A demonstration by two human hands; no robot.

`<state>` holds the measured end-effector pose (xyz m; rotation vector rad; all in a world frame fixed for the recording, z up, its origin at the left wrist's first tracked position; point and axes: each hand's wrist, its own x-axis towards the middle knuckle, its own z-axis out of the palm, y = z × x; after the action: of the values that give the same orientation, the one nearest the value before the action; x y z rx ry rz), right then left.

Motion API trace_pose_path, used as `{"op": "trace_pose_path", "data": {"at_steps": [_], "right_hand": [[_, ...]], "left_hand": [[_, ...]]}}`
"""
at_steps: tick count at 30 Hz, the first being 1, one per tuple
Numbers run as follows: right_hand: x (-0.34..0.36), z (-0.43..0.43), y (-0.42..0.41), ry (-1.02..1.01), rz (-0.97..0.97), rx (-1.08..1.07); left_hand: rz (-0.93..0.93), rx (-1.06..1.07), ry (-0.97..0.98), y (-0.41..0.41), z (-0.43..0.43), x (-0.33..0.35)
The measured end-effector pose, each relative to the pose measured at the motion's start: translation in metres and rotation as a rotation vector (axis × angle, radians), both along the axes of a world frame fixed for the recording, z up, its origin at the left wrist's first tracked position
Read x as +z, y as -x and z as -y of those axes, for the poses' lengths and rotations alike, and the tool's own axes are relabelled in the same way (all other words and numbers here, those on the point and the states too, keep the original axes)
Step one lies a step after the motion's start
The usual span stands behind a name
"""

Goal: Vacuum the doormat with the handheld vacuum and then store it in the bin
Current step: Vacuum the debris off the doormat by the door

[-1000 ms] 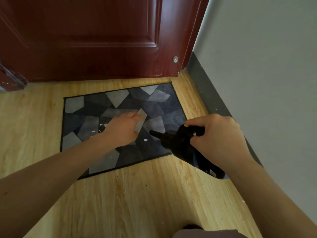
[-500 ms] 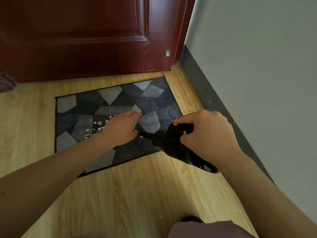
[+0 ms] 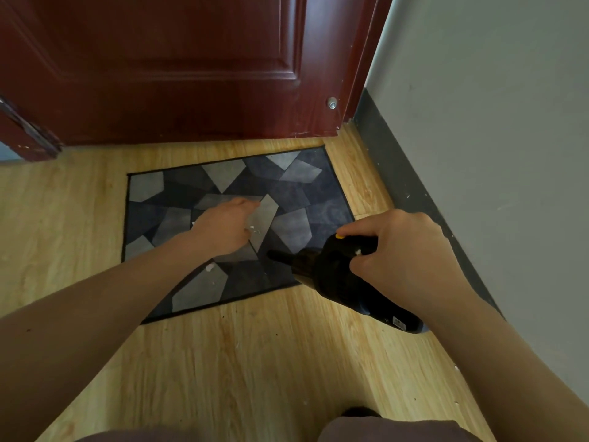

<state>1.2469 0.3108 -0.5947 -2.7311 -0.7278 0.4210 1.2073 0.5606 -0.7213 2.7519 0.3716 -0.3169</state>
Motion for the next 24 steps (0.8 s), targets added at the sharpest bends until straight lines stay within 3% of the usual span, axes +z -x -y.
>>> {"op": "trace_pose_path", "data": {"at_steps": [24], "right_hand": [[-0.023,-0.045,0.002,-0.141,0.114,0.093]], "left_hand": [[-0.024,0.116,0.037,0.027,-0.032,0.003]]}}
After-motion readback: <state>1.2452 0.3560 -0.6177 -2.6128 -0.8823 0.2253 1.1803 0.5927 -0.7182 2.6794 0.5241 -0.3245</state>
